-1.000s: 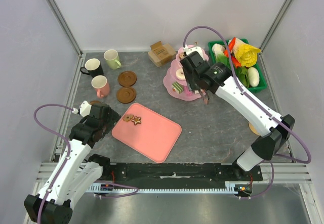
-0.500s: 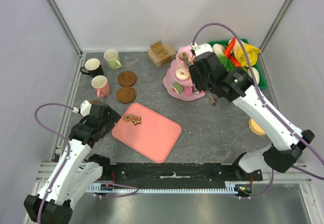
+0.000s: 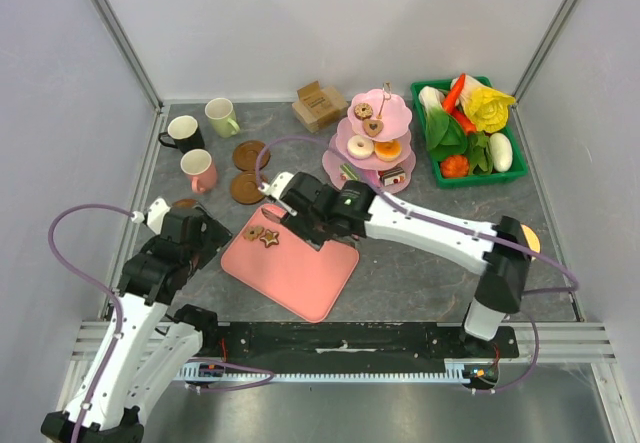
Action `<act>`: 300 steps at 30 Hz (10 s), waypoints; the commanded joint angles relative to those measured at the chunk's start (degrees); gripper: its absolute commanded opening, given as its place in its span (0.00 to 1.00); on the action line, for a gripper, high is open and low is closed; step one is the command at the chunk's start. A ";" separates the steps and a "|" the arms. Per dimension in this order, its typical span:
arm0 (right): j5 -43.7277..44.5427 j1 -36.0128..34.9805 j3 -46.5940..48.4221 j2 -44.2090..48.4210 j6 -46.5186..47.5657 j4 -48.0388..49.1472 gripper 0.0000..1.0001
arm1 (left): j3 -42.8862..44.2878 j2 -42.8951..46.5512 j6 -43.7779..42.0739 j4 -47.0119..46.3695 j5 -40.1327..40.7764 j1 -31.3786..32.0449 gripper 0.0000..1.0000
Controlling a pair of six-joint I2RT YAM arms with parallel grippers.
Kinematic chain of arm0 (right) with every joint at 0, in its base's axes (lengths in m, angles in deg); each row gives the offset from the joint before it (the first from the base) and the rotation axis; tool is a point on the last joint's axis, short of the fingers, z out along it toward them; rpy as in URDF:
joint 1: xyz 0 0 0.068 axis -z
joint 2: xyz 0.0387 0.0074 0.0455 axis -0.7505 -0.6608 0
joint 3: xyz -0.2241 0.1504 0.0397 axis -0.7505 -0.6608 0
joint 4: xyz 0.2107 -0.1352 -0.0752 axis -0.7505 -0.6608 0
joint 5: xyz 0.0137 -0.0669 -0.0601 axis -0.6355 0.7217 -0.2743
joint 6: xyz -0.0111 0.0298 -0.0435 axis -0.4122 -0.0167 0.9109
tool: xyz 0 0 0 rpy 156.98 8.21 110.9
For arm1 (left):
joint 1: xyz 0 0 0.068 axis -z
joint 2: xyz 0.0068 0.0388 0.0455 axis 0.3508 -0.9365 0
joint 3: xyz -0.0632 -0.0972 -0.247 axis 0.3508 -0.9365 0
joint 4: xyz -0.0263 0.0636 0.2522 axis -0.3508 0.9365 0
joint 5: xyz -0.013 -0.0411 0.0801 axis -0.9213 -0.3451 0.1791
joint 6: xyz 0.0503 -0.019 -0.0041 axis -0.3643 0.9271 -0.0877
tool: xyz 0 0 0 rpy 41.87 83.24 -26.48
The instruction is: Serve the afternoon tea
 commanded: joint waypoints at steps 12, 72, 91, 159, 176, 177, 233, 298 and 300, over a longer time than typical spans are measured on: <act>1.03 -4.03 9.61 -16.58 4.25 -8.25 0.66 | 2.69 2.92 -4.97 2.78 0.38 0.23 0.99; 8.42 -5.79 24.39 -23.01 -3.75 -18.01 0.47 | 1.72 6.79 -4.97 1.46 1.17 0.23 0.99; -0.63 -5.97 21.30 -23.17 -1.21 -4.74 0.57 | 1.36 5.47 -5.14 0.32 -1.82 0.23 1.00; -11.86 -2.12 -10.31 6.43 -21.49 0.18 0.52 | -11.63 1.35 -8.06 -41.22 -55.49 0.58 0.99; -41.50 13.71 -23.60 23.66 -35.48 -9.04 0.51 | -7.17 -11.30 -62.50 -61.07 -79.52 17.98 0.99; -41.50 13.98 -23.51 24.36 -35.57 -9.74 0.51 | -6.20 -13.06 -64.54 -59.12 -79.34 18.42 0.99; 11.50 14.60 -17.07 47.02 -30.83 15.97 0.98 | -5.05 -20.46 -46.46 -66.30 -36.64 35.74 0.02; -4.68 13.63 -33.96 34.22 -15.89 48.94 0.56 | 4.07 -7.02 -18.46 -28.84 -5.38 35.74 0.72; -3.45 12.32 -34.15 31.77 -14.23 53.15 0.56 | 8.03 -5.79 -8.70 -13.12 3.59 35.65 0.75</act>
